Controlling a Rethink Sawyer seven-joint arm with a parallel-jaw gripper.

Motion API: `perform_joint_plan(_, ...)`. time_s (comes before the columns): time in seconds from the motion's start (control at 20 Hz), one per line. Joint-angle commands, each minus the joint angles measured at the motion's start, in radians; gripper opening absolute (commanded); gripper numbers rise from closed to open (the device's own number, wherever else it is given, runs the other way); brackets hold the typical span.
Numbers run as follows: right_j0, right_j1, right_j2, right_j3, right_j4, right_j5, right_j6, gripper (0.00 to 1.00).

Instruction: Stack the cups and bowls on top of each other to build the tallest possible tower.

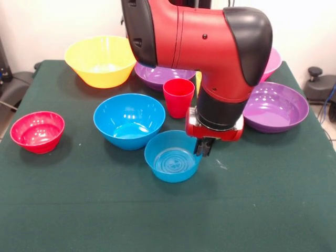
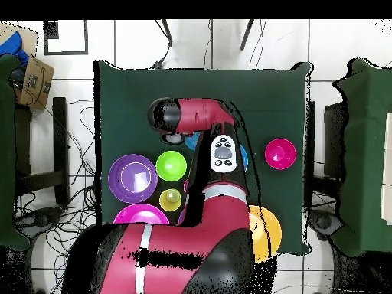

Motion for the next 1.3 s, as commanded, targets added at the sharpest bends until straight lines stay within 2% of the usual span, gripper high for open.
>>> perform_joint_plan(0.05,0.015,-0.033,0.027,0.116,0.026,-0.062,0.168,0.0)
perform_joint_plan(0.35,0.03,-0.038,0.009,0.129,0.028,-0.081,0.186,0.0)
perform_joint_plan(0.8,0.063,-0.037,-0.04,0.106,0.032,-0.056,0.221,0.0)
perform_joint_plan(0.85,0.065,-0.033,-0.042,0.1,0.041,-0.048,0.225,1.0)
perform_joint_plan(1.0,0.062,-0.033,-0.036,0.097,0.05,-0.031,0.221,1.0)
perform_joint_plan(1.15,0.059,-0.035,-0.027,0.096,0.063,-0.065,0.226,1.0)
perform_joint_plan(1.3,0.064,-0.082,-0.021,0.113,0.094,-0.069,0.236,1.0)
